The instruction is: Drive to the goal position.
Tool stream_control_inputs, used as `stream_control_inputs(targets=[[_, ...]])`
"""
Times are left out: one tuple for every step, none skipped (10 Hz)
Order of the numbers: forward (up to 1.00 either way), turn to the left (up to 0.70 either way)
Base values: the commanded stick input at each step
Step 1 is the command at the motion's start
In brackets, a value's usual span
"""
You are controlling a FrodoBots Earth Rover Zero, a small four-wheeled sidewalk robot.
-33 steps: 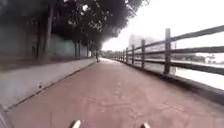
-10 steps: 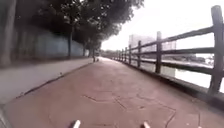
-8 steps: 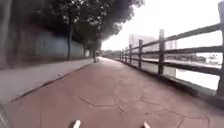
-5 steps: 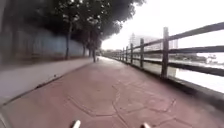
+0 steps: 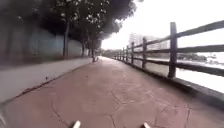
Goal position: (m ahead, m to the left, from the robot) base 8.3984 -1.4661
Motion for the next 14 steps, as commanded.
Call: stream_control_inputs(targets=[[0.7, 0.0], [0.7, 0.0], [0.7, 0.0], [0.7, 0.0], [0.7, 0.0], [0.7, 0.0], [0.7, 0.0], [0.7, 0.0], [0.7, 0.0], [0.7, 0.0], [0.7, 0.0], [0.7, 0.0], [0.7, 0.0], [0.7, 0.0]])
